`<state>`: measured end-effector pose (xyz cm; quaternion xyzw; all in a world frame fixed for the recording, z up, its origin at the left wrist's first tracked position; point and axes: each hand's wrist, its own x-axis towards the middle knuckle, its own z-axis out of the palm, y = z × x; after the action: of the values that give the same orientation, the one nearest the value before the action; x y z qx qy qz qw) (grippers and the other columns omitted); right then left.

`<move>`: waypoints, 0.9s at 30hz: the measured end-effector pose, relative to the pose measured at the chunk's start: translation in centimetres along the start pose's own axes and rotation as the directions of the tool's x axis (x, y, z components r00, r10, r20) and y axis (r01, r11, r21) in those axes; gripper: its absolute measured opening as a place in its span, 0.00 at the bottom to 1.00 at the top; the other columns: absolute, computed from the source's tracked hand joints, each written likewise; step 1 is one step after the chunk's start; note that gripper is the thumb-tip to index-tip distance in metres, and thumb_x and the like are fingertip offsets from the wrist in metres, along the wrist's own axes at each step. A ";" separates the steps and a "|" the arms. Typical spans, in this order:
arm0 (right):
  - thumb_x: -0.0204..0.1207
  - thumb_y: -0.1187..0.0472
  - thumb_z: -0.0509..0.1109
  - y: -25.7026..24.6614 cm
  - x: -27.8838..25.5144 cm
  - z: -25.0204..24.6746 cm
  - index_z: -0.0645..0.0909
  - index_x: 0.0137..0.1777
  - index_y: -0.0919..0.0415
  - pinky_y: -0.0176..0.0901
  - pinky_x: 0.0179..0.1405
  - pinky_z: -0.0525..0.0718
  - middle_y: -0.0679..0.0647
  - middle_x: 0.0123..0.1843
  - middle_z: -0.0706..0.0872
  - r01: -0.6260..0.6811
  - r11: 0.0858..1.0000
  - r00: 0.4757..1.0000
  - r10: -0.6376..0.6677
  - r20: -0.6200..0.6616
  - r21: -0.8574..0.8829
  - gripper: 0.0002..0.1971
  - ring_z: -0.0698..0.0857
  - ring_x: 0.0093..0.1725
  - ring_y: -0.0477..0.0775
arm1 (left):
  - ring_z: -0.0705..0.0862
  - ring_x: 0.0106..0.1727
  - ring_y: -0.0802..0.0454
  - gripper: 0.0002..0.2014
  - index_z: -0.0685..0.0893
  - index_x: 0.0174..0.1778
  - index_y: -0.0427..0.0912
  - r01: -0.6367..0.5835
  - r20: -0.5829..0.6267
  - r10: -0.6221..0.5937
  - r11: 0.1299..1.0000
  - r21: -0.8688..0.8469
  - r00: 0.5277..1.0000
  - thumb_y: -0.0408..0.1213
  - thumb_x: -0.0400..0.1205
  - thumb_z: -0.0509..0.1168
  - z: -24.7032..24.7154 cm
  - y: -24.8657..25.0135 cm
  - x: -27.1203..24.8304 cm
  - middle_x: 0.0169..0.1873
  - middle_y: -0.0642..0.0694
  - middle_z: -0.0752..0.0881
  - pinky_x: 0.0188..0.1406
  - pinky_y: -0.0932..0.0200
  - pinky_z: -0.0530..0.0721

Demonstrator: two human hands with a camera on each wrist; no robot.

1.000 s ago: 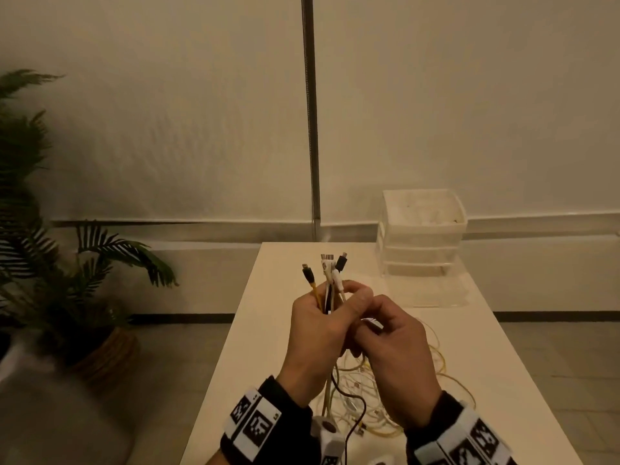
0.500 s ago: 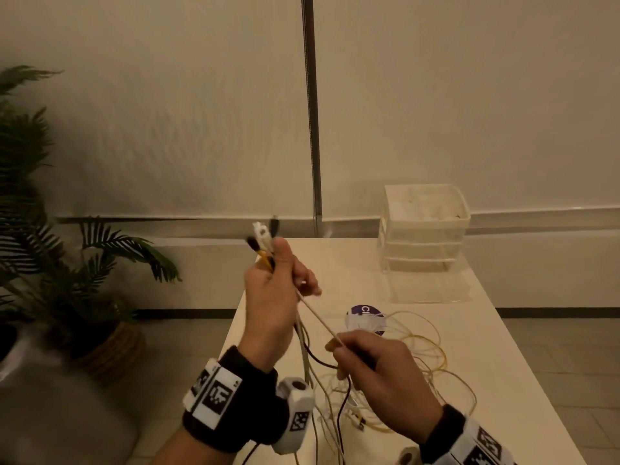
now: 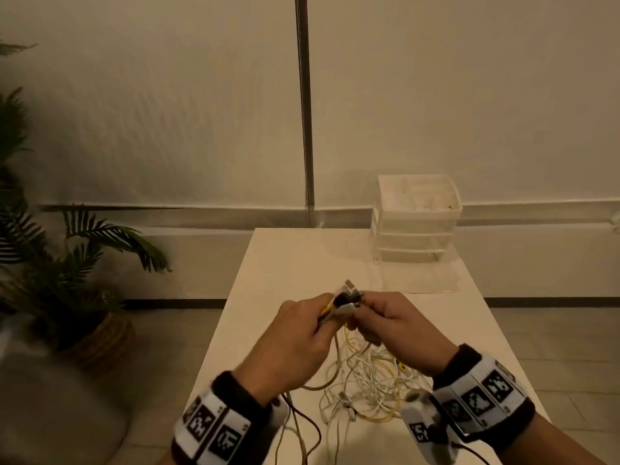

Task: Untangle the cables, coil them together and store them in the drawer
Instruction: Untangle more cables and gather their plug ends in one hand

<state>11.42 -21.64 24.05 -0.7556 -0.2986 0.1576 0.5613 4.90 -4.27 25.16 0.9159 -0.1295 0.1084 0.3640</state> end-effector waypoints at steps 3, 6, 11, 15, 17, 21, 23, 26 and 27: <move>0.85 0.61 0.60 -0.1 0.1 -1.0 0.82 0.37 0.60 0.46 0.31 0.66 0.57 0.27 0.72 0.004 1.000 0.999 -0.005 -0.036 -0.029 0.16 0.67 0.28 0.53 | 0.73 0.25 0.49 0.14 0.80 0.34 0.45 0.066 -0.119 -0.067 0.998 -0.012 0.991 0.41 0.86 0.61 1.0 -0.4 0.4 0.22 0.49 0.78 0.26 0.54 0.70; 0.86 0.59 0.58 0.2 -0.2 -1.2 0.81 0.39 0.62 0.43 0.30 0.67 0.56 0.27 0.71 -0.013 1.000 1.000 0.013 -0.016 0.018 0.16 0.67 0.28 0.53 | 0.72 0.23 0.54 0.15 0.80 0.31 0.45 0.069 -0.162 -0.071 0.997 -0.018 0.984 0.37 0.85 0.63 0.0 -0.4 1.4 0.21 0.50 0.77 0.22 0.65 0.66; 0.86 0.54 0.57 -0.1 0.0 -1.5 0.80 0.41 0.64 0.45 0.34 0.69 0.58 0.27 0.72 0.041 0.997 0.999 -0.040 -0.011 0.073 0.17 0.68 0.28 0.54 | 0.70 0.21 0.59 0.18 0.78 0.28 0.50 0.053 -0.266 -0.090 0.988 -0.144 0.960 0.46 0.86 0.63 -1.8 -0.1 2.7 0.18 0.58 0.75 0.22 0.67 0.66; 0.85 0.53 0.56 1.0 -0.7 -1.7 0.77 0.40 0.59 0.41 0.31 0.67 0.48 0.26 0.72 0.061 0.997 0.998 -0.062 -0.012 -0.040 0.16 0.67 0.27 0.48 | 0.70 0.26 0.51 0.18 0.81 0.32 0.49 0.082 -0.449 -0.273 0.913 -0.399 0.850 0.56 0.83 0.61 -4.8 -0.7 3.0 0.23 0.51 0.74 0.26 0.52 0.69; 0.86 0.55 0.56 1.6 -1.1 -1.8 0.77 0.38 0.54 0.39 0.31 0.67 0.45 0.25 0.71 0.054 0.994 0.998 -0.058 -0.040 -0.091 0.16 0.67 0.27 0.46 | 0.69 0.26 0.48 0.20 0.81 0.34 0.45 0.090 -0.528 -0.252 0.946 -0.313 0.811 0.55 0.84 0.61 -5.8 -1.4 2.6 0.24 0.47 0.73 0.27 0.49 0.69; 0.86 0.61 0.57 1.8 -1.0 -2.1 0.78 0.37 0.57 0.31 0.30 0.67 0.43 0.23 0.72 0.013 0.991 0.992 -0.029 -0.123 -0.130 0.16 0.68 0.25 0.40 | 0.70 0.23 0.51 0.16 0.82 0.32 0.50 0.197 -0.535 -0.252 0.968 -0.158 0.807 0.50 0.85 0.62 -6.7 -2.5 1.8 0.21 0.53 0.74 0.27 0.53 0.70; 0.86 0.62 0.58 1.8 -0.8 -2.4 0.78 0.36 0.58 0.28 0.28 0.68 0.41 0.22 0.74 -0.021 0.982 0.988 -0.008 -0.155 -0.185 0.16 0.69 0.24 0.40 | 0.75 0.24 0.54 0.08 0.82 0.40 0.54 0.220 -0.503 -0.186 0.975 0.009 0.844 0.44 0.85 0.64 -6.8 -2.4 1.1 0.24 0.53 0.79 0.26 0.55 0.73; 0.85 0.61 0.59 1.2 -0.2 -2.6 0.77 0.36 0.54 0.30 0.28 0.67 0.38 0.24 0.77 -0.018 0.934 0.991 -0.030 -0.129 -0.356 0.15 0.73 0.25 0.41 | 0.82 0.28 0.50 0.18 0.81 0.66 0.60 0.158 -0.405 -0.021 0.938 0.309 0.914 0.38 0.82 0.67 -6.1 -1.4 0.3 0.32 0.49 0.87 0.27 0.51 0.83; 0.85 0.61 0.59 1.0 0.0 -2.4 0.77 0.36 0.52 0.30 0.29 0.68 0.37 0.24 0.78 -0.004 0.923 0.993 -0.041 -0.108 -0.384 0.15 0.75 0.26 0.40 | 0.85 0.32 0.47 0.23 0.78 0.70 0.64 0.145 -0.320 -0.018 0.914 0.379 0.947 0.38 0.81 0.67 -5.4 -0.9 0.4 0.36 0.48 0.89 0.31 0.49 0.85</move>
<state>13.09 -23.67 23.93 -0.8557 -0.2982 0.0474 0.4203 4.95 0.06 28.58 0.9468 -0.0072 0.2594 0.1905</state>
